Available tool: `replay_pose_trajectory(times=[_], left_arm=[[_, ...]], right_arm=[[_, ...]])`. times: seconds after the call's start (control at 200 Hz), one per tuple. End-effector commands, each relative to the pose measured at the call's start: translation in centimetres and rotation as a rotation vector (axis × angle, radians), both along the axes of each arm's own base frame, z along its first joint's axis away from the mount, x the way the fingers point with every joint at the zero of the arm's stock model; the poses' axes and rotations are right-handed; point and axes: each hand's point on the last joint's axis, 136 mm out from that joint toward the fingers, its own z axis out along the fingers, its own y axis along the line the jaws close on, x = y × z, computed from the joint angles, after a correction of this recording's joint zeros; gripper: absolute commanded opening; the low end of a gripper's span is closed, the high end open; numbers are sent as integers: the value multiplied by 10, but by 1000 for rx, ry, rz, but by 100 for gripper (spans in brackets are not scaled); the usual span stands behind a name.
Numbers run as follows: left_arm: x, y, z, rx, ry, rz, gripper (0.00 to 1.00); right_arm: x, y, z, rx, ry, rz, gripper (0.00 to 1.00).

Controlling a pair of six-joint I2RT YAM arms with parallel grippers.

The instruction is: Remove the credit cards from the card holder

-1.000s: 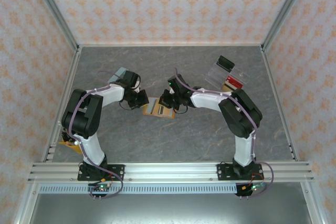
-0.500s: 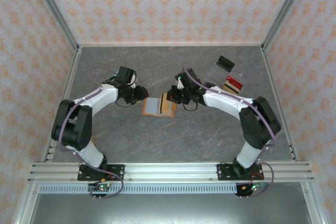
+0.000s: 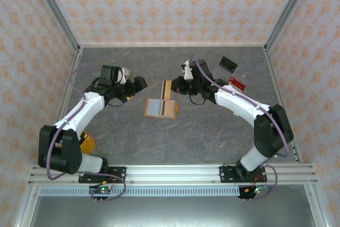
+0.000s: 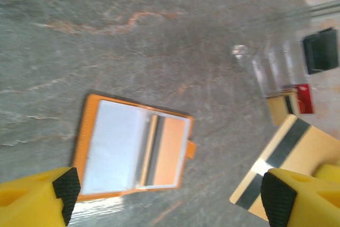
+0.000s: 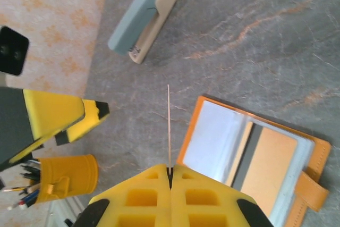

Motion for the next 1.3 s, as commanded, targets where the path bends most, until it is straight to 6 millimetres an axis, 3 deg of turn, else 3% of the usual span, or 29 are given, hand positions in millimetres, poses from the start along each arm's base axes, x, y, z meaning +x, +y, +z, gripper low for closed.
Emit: replay_pose_trajectory(times=[0.0, 0.175, 0.375, 0.525, 0.736, 0.876, 1.006, 1.136, 1.296], left_arm=[[0, -13, 30, -132, -86, -48, 94], [8, -31, 68, -305, -174, -104, 95], [9, -47, 91, -406, -226, -177, 94], [12, -55, 98, -467, -235, -203, 86], [14, -60, 92, -472, -213, -218, 76], [17, -64, 91, -496, -210, -222, 58], [17, -68, 109, -547, -252, -244, 36], [15, -67, 113, -531, -262, -248, 21], [15, -68, 115, -541, -266, -231, 4]], right_arm=[[13, 12, 46, 178, -69, 37, 0], [19, 18, 65, 299, -66, 79, 0], [16, 29, 72, 375, -38, 142, 0], [20, 33, 75, 446, -10, 163, 0], [21, 35, 82, 505, 5, 183, 0], [21, 36, 82, 514, 18, 191, 0], [22, 37, 81, 528, 33, 191, 0], [22, 37, 82, 539, 33, 186, 0], [21, 37, 85, 580, 40, 181, 10]])
